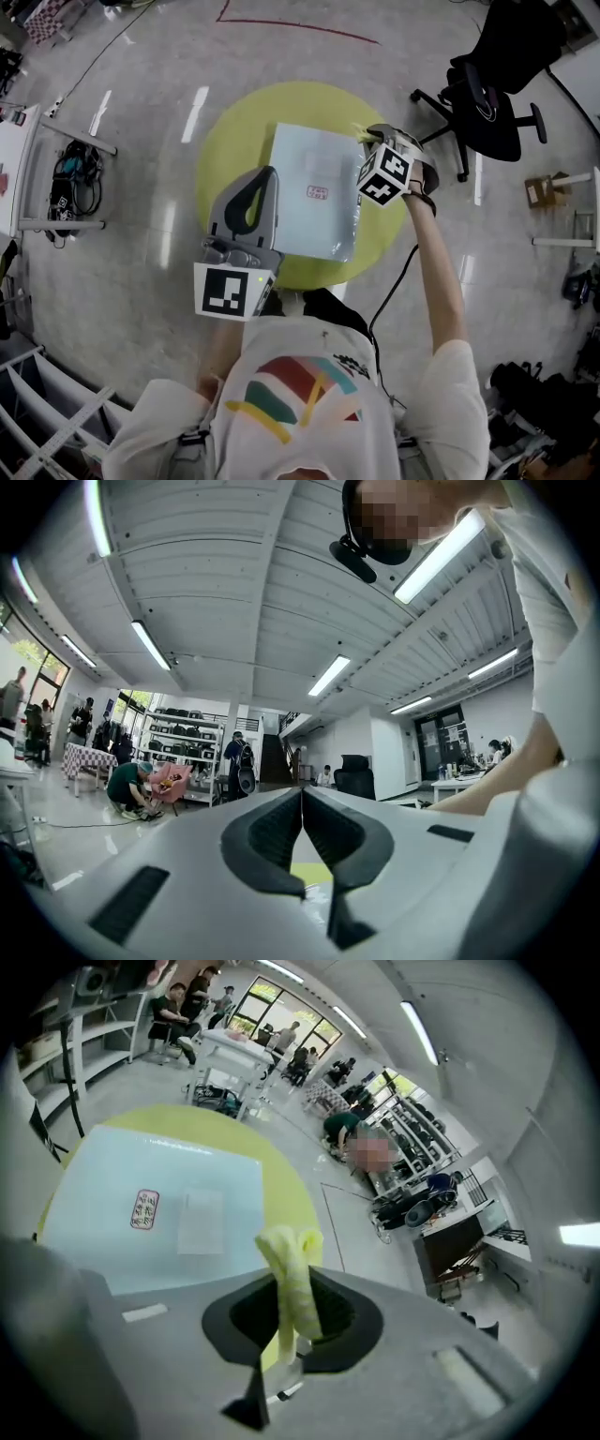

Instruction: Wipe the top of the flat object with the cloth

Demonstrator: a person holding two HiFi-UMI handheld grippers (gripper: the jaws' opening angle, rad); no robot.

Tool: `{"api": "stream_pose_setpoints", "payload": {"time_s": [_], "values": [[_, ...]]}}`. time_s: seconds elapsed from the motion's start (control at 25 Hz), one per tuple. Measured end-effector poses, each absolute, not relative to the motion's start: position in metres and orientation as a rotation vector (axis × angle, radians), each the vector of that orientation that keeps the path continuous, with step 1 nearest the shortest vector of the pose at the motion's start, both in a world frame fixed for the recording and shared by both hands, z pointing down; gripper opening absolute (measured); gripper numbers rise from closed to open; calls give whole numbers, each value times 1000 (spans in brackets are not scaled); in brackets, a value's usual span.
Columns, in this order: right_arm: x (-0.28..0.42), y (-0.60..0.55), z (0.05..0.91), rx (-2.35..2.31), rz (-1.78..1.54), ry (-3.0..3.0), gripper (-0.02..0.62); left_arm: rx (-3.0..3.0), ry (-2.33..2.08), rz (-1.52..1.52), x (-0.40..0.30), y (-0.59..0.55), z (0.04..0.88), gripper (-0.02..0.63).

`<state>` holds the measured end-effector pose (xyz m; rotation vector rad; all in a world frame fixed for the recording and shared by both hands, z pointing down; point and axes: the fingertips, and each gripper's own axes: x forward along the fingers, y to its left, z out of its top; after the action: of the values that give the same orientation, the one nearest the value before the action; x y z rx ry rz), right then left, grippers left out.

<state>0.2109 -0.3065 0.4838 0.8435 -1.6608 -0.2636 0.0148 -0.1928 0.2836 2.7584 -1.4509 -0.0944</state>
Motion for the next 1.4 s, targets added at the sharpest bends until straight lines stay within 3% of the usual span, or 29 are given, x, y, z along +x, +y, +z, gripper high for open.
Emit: {"api": "stream_pose_setpoints", "payload": {"time_s": [0.6,1.4], "values": [[211,-316,569,566,-245,-1505,28,2674,-1518,29,-3,-189,316,15],[178,-239,577,398,12,-1600,28,2677,-1500,-30,-22,-192,310,15]]}}
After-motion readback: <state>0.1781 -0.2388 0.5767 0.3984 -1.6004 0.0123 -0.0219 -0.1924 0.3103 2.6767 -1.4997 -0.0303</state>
